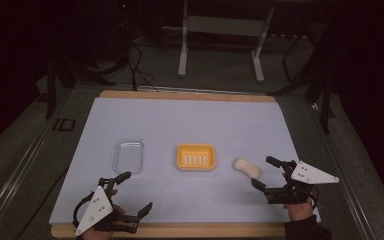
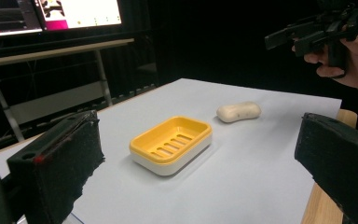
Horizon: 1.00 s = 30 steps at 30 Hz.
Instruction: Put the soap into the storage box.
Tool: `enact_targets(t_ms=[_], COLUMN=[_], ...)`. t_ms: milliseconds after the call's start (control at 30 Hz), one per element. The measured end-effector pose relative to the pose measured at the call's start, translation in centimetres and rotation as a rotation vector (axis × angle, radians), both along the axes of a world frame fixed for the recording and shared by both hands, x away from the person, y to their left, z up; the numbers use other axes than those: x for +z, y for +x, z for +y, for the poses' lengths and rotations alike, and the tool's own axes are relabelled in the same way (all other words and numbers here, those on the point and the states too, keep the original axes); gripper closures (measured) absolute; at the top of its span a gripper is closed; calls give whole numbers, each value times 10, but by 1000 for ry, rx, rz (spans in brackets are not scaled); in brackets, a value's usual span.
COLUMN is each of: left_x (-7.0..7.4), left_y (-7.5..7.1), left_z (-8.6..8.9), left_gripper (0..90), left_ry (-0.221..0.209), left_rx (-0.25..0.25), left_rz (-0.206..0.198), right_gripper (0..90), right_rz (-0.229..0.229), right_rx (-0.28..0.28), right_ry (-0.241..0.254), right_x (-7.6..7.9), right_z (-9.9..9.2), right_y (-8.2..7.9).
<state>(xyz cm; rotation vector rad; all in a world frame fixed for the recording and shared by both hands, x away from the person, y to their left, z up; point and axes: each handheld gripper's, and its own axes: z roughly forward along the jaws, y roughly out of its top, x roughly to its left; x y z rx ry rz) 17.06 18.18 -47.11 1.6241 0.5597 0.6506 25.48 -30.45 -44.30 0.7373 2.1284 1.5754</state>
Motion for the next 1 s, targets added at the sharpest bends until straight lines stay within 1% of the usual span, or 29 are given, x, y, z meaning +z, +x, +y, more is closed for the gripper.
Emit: enact_targets(t_ms=[133, 200, 300, 367, 467, 533, 600, 633, 700, 733, 767, 833, 867, 933, 1000], left_x=[0, 0, 0, 0, -1, -1, -1, -1, -1, -1, -2, -2, -2, -2, -3], left_y=[0, 0, -1, -1, -4, -5, -6, -5, -5, -5, -5, -4, -4, -4, -4], left_z=[-1, 0, 1, 2, 5, 7, 7, 7, 6, 6, 7, 7, 7, 7, 6], left_gripper=[9, 9, 9, 9, 9, 9, 9, 9, 9, 8, 9, 9, 9, 9, 9], left_ry=[2, -4, -4, 9, 5, -8, -24, -20, -14, -14, -12, -10, -11, -9, -8], left_rx=[-2, -4, -5, 0, 7, 9, 11, 10, 12, 12, 13, 14, 15, 14, 11], left_rz=[-2, -1, 1, 0, 13, 14, 20, 23, 26, 26, 26, 31, 33, 35, 34], right_gripper=[102, 100, 98, 98, 98, 98, 98, 98, 98, 98, 98, 98, 98, 98, 97], right_rz=[6, 13, 22, 33, 37, 35, 49, 51, 86, 85, 96, 95, 112, 126, 147], right_rx=[2, 8, 14, 15, 24, 37, 62, 76, 125, 128, 143, 140, 156, 153, 153], right_ry=[1, 3, -25, -30, -43, -64, -88, -94, -115, -127, -146, -188, -205, -241, -263], right_x=[0, 1, 1, 1, 4, 6, 10, 12, 16, 18, 20, 22, 23, 25, 26], right_z=[-1, -1, -1, -3, -4, -4, -4, -5, -6, -6, -5, -5, -4, -4, -3], right_y=[0, 2, 4, 5, 7, 7, 8, 9, 12, 11, 12, 12, 13, 14, 15])
